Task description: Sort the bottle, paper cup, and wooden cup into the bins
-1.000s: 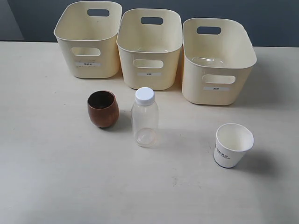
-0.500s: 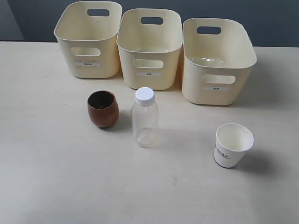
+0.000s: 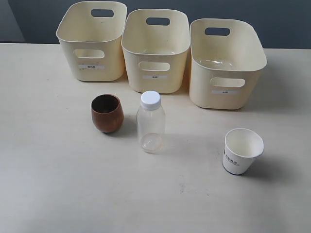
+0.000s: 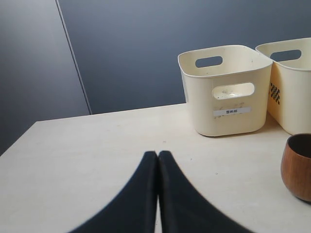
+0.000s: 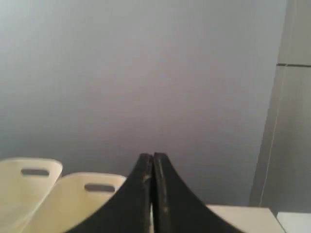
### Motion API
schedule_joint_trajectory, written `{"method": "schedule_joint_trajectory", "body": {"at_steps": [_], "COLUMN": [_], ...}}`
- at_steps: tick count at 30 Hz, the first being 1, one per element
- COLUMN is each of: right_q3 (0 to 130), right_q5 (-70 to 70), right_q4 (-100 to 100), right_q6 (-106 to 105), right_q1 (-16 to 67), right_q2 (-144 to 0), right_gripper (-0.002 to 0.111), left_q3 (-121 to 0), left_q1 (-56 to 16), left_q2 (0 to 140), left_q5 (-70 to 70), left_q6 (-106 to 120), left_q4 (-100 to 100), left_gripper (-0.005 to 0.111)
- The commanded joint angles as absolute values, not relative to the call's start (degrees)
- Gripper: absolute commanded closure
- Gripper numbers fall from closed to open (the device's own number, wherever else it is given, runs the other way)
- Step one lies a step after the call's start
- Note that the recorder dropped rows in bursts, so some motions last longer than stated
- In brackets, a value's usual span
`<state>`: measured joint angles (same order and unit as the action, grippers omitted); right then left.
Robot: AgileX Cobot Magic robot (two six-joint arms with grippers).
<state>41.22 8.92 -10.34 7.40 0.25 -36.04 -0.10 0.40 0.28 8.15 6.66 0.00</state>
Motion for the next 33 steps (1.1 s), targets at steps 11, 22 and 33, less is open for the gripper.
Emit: {"method": "schedule_joint_trajectory", "body": {"at_steps": [11,22,33], "right_q3": [57.2,59.2,59.2], "right_q5": [46.9,66.0,66.3], "right_q4": [10.9,13.2,16.5], "right_q6": [-29.9,-32.0,-32.0], "right_q1": [20.3,20.7,20.7], "right_q2": [-59.6,-68.2,-74.9], "right_gripper": [0.109,0.109,0.109], "left_q3": [0.0,0.0,0.0], "left_q1": [0.4,0.4,0.4], "left_q2": [0.0,0.0,0.0], "left_q5": [7.7,7.7,7.7], "left_q6": [6.6,6.6,6.6], "left_q4": [0.0,0.0,0.0], "left_gripper": [0.107,0.107,0.107]}}
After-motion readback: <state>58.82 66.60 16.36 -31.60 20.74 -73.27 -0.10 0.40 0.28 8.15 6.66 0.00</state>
